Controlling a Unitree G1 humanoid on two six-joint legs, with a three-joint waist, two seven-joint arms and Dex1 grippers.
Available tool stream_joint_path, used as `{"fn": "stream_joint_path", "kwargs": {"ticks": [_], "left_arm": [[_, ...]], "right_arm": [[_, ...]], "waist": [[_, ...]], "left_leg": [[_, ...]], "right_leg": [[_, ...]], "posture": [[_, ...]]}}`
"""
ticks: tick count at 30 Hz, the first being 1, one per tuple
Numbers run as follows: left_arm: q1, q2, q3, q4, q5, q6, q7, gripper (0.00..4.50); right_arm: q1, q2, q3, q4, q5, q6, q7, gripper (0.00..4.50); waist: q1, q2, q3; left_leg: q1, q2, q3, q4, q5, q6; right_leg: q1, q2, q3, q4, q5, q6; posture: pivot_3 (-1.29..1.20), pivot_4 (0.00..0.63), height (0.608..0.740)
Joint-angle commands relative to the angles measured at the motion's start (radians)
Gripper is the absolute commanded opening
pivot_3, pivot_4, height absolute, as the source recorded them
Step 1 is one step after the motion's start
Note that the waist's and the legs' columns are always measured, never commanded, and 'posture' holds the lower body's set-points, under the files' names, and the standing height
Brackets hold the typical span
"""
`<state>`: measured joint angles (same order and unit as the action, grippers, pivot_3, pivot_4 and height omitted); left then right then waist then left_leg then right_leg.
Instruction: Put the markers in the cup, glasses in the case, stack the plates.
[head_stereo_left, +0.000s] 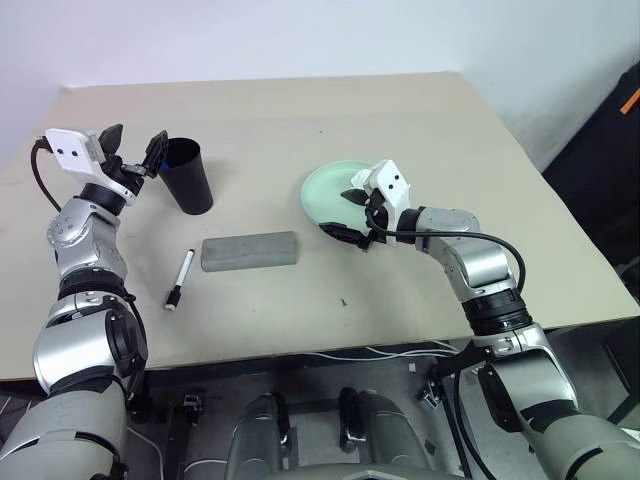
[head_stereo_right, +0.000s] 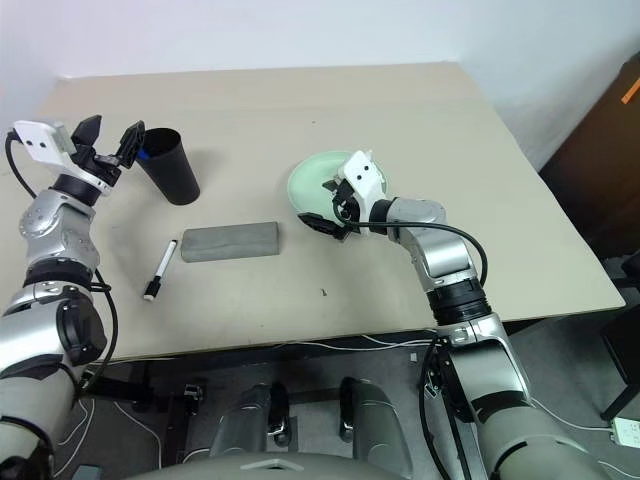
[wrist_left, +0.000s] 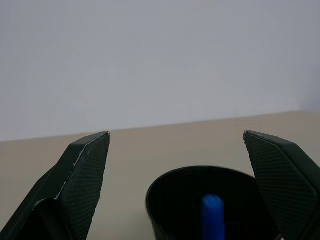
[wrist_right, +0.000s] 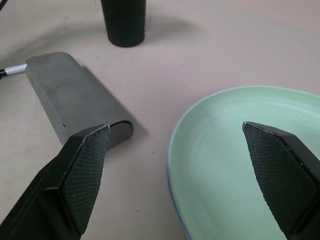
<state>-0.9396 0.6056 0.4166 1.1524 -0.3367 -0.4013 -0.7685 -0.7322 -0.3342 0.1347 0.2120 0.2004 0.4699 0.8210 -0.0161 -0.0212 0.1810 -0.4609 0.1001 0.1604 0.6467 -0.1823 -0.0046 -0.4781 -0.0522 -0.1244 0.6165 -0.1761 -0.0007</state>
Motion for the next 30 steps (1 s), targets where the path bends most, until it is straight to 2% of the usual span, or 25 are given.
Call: {"fn": "stream_joint_path", "kwargs": {"ticks": [1,8,13,17,19,23,25,28,30], "left_arm": [[-0.028,0.009,0.015,-0.032,-0.017,-0.015,-0.008,4.48],[-0.015,0.029,0.012,-0.058,-0.024,0.011,-0.041,4.48],[0.060,0.096,0.023,-0.187,-0.091,0.180,-0.183,4.48],[0.223,0.197,0.015,-0.442,-0.147,0.413,-0.274,4.48],[0.288,0.237,0.024,-0.541,-0.163,0.514,-0.259,4.48],[0.518,0.357,0.028,-0.742,-0.165,0.786,-0.243,4.48],[0.618,0.372,0.063,-0.857,-0.211,0.915,-0.219,4.48],[0.768,0.380,0.066,-1.032,-0.156,1.026,-0.109,4.48],[0.833,0.372,0.080,-1.122,-0.190,1.098,-0.099,4.48]], "right_arm": [[-0.018,-0.001,-0.010,-0.009,0.003,-0.030,0.002,4.50],[-0.010,0.001,-0.014,-0.026,0.012,-0.026,-0.002,4.50],[-0.010,-0.009,-0.033,-0.039,0.036,-0.009,0.009,4.50],[-0.015,-0.013,-0.033,-0.014,0.033,-0.010,0.008,4.50],[-0.018,-0.011,-0.035,-0.004,0.035,-0.009,0.009,4.50],[-0.037,-0.001,-0.033,0.032,0.029,-0.026,0.015,4.50],[-0.050,-0.002,-0.035,0.038,0.035,-0.033,0.032,4.50],[-0.065,-0.013,-0.045,0.033,0.053,-0.047,0.071,4.50],[-0.075,-0.020,-0.053,0.030,0.063,-0.050,0.093,4.50]], "waist": [[-0.001,0.000,0.000],[-0.001,0.000,0.000],[-0.007,0.000,0.000],[-0.011,0.000,0.000],[-0.010,0.000,0.000],[-0.011,0.001,0.001],[-0.008,0.002,0.001],[-0.003,0.003,0.002],[0.000,0.002,0.001]], "left_leg": [[0.000,0.000,0.000,0.000,0.000,0.000],[0.000,0.000,0.000,0.000,0.000,0.000],[0.000,0.000,0.000,0.000,0.000,0.000],[0.000,0.001,0.000,-0.001,0.000,0.000],[0.000,0.001,0.000,-0.001,0.000,0.000],[0.001,0.002,0.000,-0.001,0.000,0.000],[0.000,0.004,0.000,-0.003,0.000,-0.001],[-0.001,0.003,0.000,-0.006,0.000,-0.001],[-0.001,0.002,0.001,-0.013,0.000,-0.001]], "right_leg": [[0.000,0.000,0.000,0.000,0.000,0.000],[0.000,0.001,0.000,0.000,0.000,0.000],[0.000,0.001,0.001,0.000,0.000,0.000],[-0.001,0.002,0.002,0.001,0.000,0.000],[-0.001,0.003,0.002,0.000,0.000,0.000],[-0.001,0.002,0.003,-0.001,0.000,-0.001],[-0.002,-0.001,0.003,-0.003,0.000,-0.001],[-0.003,-0.003,0.002,-0.005,0.000,-0.001],[-0.003,-0.004,0.002,-0.008,0.000,0.000]], "posture": [[0.00,0.150,0.740],[0.00,0.150,0.740],[0.00,0.150,0.740],[0.00,0.150,0.740],[0.00,0.150,0.740],[0.00,0.150,0.740],[0.00,0.150,0.740],[0.00,0.150,0.740],[0.00,0.150,0.740]]}}
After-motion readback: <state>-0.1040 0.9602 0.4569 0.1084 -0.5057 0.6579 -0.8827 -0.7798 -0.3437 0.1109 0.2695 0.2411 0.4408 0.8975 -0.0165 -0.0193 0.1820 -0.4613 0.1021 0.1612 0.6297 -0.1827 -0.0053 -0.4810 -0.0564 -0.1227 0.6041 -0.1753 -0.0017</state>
